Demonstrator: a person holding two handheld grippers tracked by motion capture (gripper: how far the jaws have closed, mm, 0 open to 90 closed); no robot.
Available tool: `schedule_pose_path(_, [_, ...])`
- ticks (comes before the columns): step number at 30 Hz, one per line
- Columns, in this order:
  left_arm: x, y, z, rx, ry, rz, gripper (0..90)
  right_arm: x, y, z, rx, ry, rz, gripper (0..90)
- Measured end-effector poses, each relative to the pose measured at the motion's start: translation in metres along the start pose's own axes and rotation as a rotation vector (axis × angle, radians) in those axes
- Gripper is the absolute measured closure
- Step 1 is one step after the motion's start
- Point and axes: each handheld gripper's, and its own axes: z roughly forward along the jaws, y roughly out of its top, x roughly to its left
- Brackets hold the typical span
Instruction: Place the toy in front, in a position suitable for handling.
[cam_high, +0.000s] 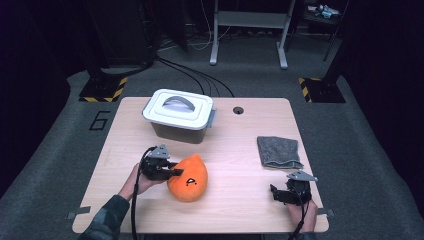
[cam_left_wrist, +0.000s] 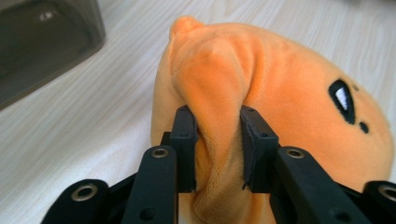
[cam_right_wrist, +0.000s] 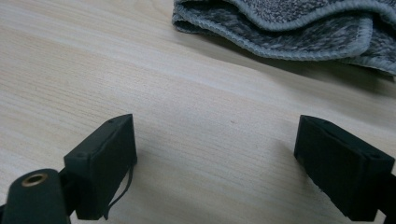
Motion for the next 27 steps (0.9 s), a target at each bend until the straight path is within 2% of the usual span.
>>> schedule_pose_path(1, [0.0,0.0,0.0,0.0,0.0,0.0,71.5,0.0,0.0,0.0,0.0,0.0,0.0,12.1])
schedule_pose_path(3, [-0.003,0.0,-0.006,-0.046,-0.019,-0.042,72.4,0.0,0.0,0.0,0.0,0.0,0.0,12.1])
schedule_pose_path(7, [-0.008,0.002,-0.01,-0.064,-0.015,-0.054,72.8,0.0,0.0,0.0,-0.001,0.0,0.0,12.2])
schedule_pose_path(10, [-0.012,0.005,-0.012,-0.084,-0.002,-0.064,73.0,0.0,0.0,0.0,-0.001,-0.001,0.0,12.3])
schedule_pose_path(11, [-0.016,0.007,-0.012,-0.107,0.023,-0.081,73.0,0.0,0.0,0.0,-0.001,-0.001,0.0,12.3])
schedule_pose_path(14, [-0.018,0.009,-0.012,-0.123,0.031,-0.093,73.1,0.0,0.0,0.0,-0.001,-0.001,0.0,12.3])
schedule_pose_path(15, [-0.02,0.01,-0.012,-0.137,0.046,-0.108,73.1,0.0,0.0,0.0,-0.001,-0.001,0.0,12.3])
schedule_pose_path(16, [-0.022,0.011,-0.01,-0.163,0.062,-0.141,73.1,0.0,0.0,0.0,-0.001,0.0,0.0,12.3])
schedule_pose_path(18, [-0.022,0.011,-0.011,-0.165,0.055,-0.151,73.1,0.0,0.0,0.0,-0.001,-0.001,0.0,12.3])
schedule_pose_path(19, [-0.023,0.012,-0.009,-0.199,0.063,-0.187,73.0,0.0,0.0,0.0,-0.002,0.0,0.0,12.3])
schedule_pose_path(21, [-0.024,0.012,-0.008,-0.212,0.061,-0.198,73.0,0.0,0.0,0.0,-0.002,-0.001,0.0,12.3])
schedule_pose_path(27, [-0.031,0.015,0.002,-0.28,0.093,-0.288,72.8,0.0,0.0,0.0,-0.001,0.0,0.0,12.3])
